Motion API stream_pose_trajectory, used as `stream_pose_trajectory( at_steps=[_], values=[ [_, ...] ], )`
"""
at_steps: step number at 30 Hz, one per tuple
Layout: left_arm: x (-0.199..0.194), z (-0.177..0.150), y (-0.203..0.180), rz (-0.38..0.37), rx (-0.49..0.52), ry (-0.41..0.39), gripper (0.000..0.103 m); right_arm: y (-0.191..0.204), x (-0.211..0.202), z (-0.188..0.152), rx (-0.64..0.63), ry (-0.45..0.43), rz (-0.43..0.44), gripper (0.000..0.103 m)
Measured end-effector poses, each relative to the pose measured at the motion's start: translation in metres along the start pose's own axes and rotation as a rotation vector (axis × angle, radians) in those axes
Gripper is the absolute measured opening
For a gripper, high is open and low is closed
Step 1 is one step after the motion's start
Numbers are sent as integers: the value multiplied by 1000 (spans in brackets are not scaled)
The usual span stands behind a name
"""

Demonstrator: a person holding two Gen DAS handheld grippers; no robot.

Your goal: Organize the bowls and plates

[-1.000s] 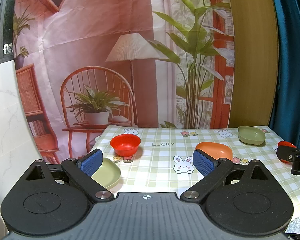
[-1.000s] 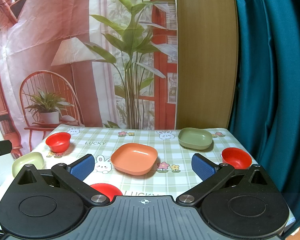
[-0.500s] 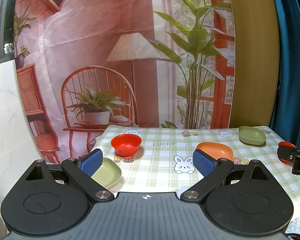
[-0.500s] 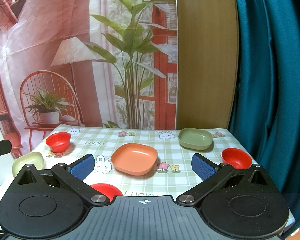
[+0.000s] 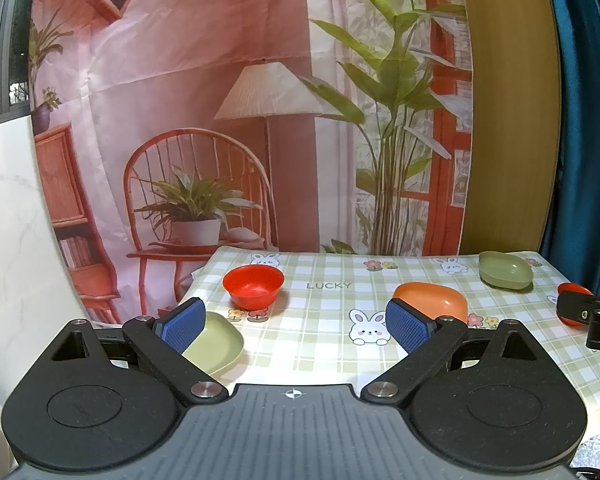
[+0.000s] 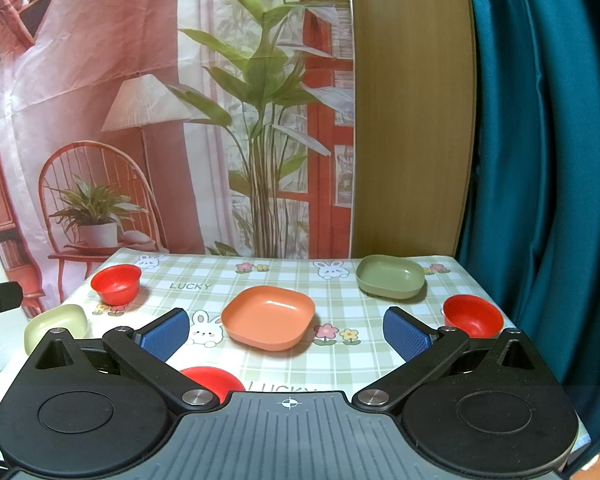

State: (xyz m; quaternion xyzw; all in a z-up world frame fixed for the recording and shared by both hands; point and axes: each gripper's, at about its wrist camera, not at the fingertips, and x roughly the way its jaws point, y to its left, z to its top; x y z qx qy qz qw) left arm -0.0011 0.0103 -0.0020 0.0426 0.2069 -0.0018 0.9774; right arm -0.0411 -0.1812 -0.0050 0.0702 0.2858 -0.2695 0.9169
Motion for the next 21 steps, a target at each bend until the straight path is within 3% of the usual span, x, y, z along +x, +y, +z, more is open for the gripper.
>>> stream_pose_trajectory(
  at_steps=[10, 14, 21],
  values=[
    [15, 9, 14, 17, -61, 56, 98, -1, -2, 6, -5, -7, -9, 103],
    [23, 24, 29, 81, -75, 29, 98, -11, 9, 18, -16, -56, -20, 103],
    [41, 64, 58, 129, -61, 0, 98, -23, 41, 51, 30, -57, 65, 103]
  ],
)
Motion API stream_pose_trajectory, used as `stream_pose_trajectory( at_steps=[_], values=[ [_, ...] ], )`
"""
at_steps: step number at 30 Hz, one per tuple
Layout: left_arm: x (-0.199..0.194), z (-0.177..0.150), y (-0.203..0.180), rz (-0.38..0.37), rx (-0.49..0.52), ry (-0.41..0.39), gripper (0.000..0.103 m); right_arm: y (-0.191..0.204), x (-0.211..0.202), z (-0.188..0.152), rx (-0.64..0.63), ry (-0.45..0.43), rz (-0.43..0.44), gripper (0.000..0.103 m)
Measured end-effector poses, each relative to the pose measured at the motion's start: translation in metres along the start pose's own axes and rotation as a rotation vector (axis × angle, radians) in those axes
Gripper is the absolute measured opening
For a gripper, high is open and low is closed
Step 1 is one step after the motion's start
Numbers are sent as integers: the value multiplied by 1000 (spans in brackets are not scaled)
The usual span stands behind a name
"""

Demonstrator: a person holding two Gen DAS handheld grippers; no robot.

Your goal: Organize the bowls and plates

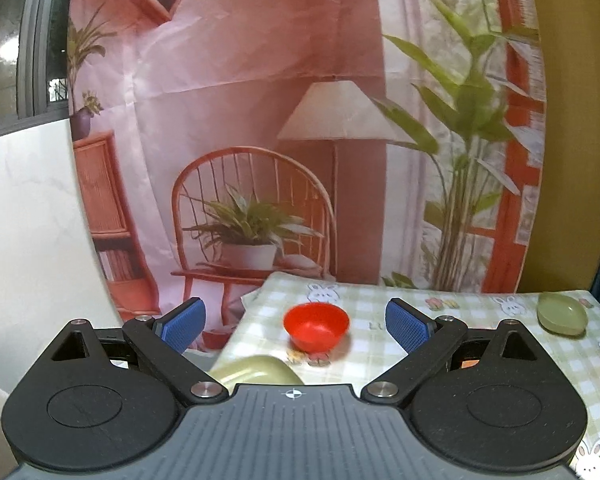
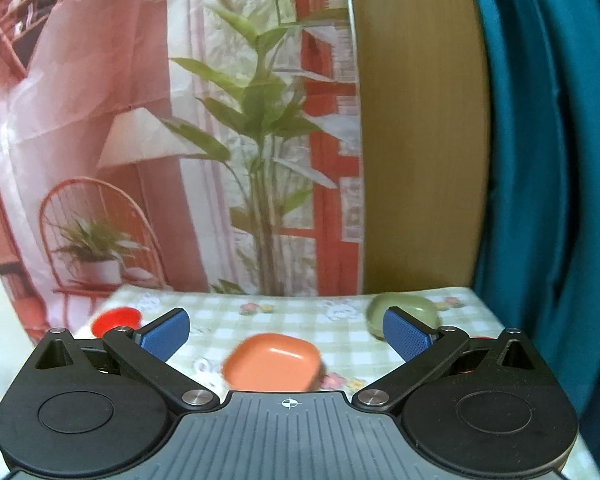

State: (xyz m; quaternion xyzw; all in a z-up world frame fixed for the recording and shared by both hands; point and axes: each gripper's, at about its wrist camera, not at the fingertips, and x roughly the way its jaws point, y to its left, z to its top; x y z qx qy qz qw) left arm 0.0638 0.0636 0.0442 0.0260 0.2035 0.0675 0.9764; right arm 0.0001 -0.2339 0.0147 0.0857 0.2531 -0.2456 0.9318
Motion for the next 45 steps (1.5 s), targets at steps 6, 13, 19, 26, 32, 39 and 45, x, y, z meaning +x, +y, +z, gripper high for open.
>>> stream_pose_trajectory(
  at_steps=[6, 13, 19, 26, 32, 39, 45],
  values=[
    [29, 27, 28, 15, 0, 4, 97, 25, 39, 12, -2, 14, 69, 103],
    [78, 44, 71, 108, 31, 42, 97, 78, 100, 14, 18, 93, 177, 102],
    [132, 51, 104, 176, 62, 90, 96, 135, 159, 11, -9, 140, 242, 102],
    [211, 28, 126, 22, -40, 191, 96, 195, 241, 3, -32, 215, 245, 96],
    [283, -4, 112, -79, -65, 277, 96, 233, 307, -11, -99, 281, 219, 88],
    [345, -33, 77, -162, -26, 369, 92, 249, 372, -33, -123, 385, 225, 63],
    [372, -48, 64, -222, -75, 449, 86, 249, 402, -51, -91, 464, 232, 47]
  ],
)
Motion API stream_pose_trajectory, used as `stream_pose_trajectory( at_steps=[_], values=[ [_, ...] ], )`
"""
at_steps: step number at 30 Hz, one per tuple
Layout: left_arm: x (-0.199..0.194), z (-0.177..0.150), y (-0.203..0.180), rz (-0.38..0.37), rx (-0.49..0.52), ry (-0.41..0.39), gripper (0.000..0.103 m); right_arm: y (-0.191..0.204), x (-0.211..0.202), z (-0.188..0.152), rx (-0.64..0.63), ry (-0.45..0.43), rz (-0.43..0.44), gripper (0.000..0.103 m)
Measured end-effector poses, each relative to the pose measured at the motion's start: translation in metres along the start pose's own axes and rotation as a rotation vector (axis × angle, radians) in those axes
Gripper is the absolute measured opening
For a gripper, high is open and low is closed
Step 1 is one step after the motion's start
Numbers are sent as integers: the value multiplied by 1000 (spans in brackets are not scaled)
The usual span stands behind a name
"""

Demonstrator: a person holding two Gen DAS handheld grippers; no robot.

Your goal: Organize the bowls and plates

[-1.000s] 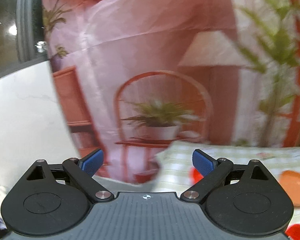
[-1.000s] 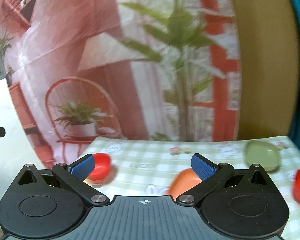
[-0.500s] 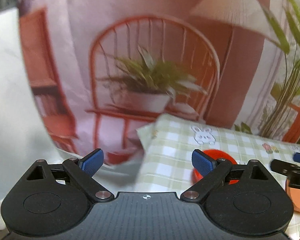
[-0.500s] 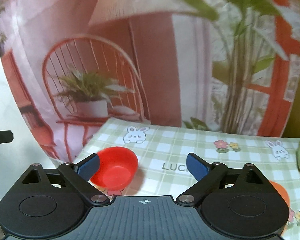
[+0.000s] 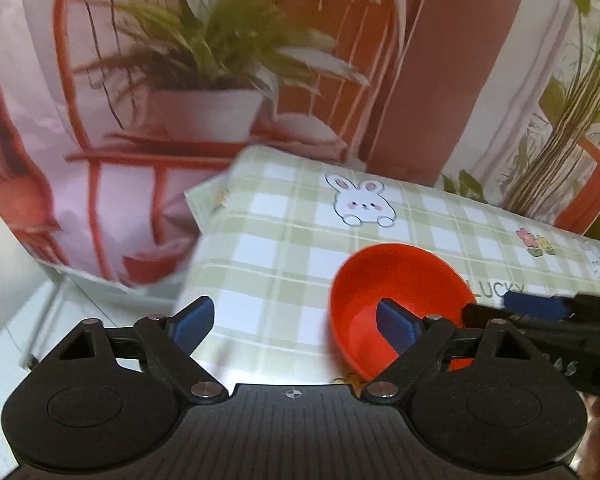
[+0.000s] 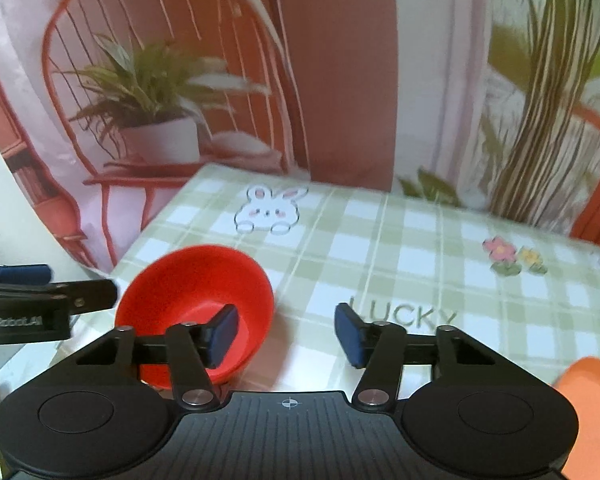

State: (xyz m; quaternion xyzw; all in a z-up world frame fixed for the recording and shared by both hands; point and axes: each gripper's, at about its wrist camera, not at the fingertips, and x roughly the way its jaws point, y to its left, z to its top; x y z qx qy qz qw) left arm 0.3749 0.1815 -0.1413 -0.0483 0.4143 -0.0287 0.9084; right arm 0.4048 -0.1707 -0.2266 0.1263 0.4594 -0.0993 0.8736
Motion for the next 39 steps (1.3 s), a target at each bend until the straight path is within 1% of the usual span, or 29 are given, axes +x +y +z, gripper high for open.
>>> stream_pose_trajectory(
  at_steps=[1, 4, 6, 7, 8, 9, 10, 11, 12, 14, 16, 18, 22, 26, 31, 34, 39],
  values=[
    [4, 0, 0, -7, -13, 14, 84, 0, 4, -1, 10, 11, 2, 45],
    [14, 1, -1, -17, -33, 58, 65, -3, 13, -4, 41, 40, 18, 39],
    [21, 1, -1, -19, -34, 86, 38, -4, 16, -5, 65, 53, 36, 34],
    [23, 0, -1, -19, -37, 102, 35, -4, 18, -5, 71, 58, 43, 32],
    [25, 0, 0, -34, -51, 114, 29, -3, 19, -5, 76, 63, 51, 30],
    [26, -1, 3, -61, -73, 121, 20, -3, 20, -5, 81, 68, 57, 26],
    [26, -1, 4, -82, -89, 128, 16, -3, 21, -5, 89, 70, 68, 24],
    [25, -1, 5, -91, -99, 134, 13, -4, 20, -5, 100, 69, 80, 20],
    [23, -1, 3, -76, -98, 147, 9, -4, 20, -5, 108, 70, 95, 15],
    [16, -2, -3, -40, -56, 138, 7, -1, 17, -5, 116, 77, 118, 8],
    [7, -3, -8, -22, -32, 131, 7, 4, 11, -6, 106, 79, 122, 8],
    [-4, -2, -9, -18, -33, 129, 7, 8, 4, -6, 102, 73, 126, 8],
    [-35, -3, -16, -1, -8, 108, 7, 8, -16, -7, 139, 76, 159, 8],
    [-65, -5, -31, 36, 28, 89, 8, 11, -43, -8, 137, 64, 183, 8],
    [-110, -6, -51, 51, 27, 52, 7, 11, -82, -11, 119, 42, 193, 8],
    [-137, -10, -65, 70, 45, 34, 8, 7, -109, -13, 111, 16, 202, 8],
    [-176, -17, -96, 118, 82, 18, 8, -4, -157, -22, 129, -43, 246, 7]
  ],
)
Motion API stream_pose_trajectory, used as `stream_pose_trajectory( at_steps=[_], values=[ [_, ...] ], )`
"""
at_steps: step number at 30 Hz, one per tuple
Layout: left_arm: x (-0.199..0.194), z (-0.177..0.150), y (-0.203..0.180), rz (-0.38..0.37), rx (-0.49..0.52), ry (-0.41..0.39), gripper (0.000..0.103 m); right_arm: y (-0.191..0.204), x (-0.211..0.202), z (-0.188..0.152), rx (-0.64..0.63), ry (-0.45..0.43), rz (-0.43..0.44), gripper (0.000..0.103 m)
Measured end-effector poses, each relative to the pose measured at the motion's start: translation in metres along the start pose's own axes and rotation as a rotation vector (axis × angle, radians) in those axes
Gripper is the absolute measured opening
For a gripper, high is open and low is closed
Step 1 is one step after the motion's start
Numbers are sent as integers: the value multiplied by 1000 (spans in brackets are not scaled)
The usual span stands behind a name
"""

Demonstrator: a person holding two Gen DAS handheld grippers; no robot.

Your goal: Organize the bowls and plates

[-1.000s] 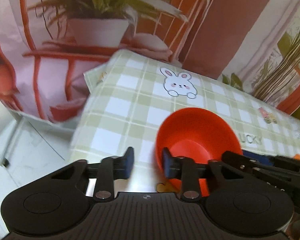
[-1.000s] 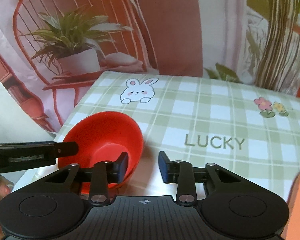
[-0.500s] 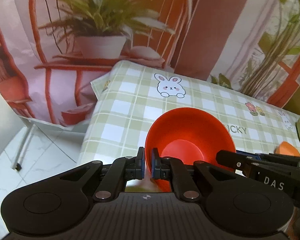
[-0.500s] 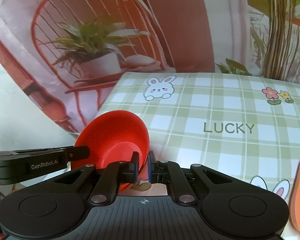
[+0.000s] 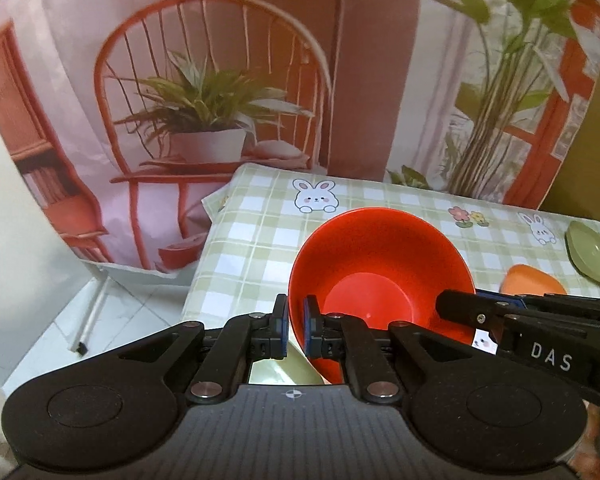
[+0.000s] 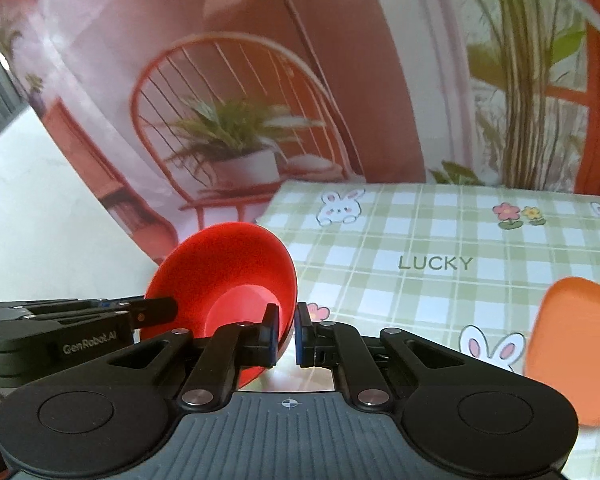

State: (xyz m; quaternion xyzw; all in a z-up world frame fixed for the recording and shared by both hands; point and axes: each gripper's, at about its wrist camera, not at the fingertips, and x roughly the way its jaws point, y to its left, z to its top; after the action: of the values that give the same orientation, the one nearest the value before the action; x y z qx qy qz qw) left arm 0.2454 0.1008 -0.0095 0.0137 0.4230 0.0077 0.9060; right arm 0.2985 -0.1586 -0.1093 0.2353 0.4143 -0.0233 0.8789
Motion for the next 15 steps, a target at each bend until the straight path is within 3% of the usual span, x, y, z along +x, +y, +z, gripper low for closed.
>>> stream_pose_trajectory(
  at_steps=[6, 15],
  values=[
    [-32, -9, -31, -29, 19, -17, 9, -10, -53, -13, -8, -34, 5, 7],
    [-46, -36, -73, -92, 27, -11, 9, -45, -108, -39, -9, -60, -32, 7]
  ],
)
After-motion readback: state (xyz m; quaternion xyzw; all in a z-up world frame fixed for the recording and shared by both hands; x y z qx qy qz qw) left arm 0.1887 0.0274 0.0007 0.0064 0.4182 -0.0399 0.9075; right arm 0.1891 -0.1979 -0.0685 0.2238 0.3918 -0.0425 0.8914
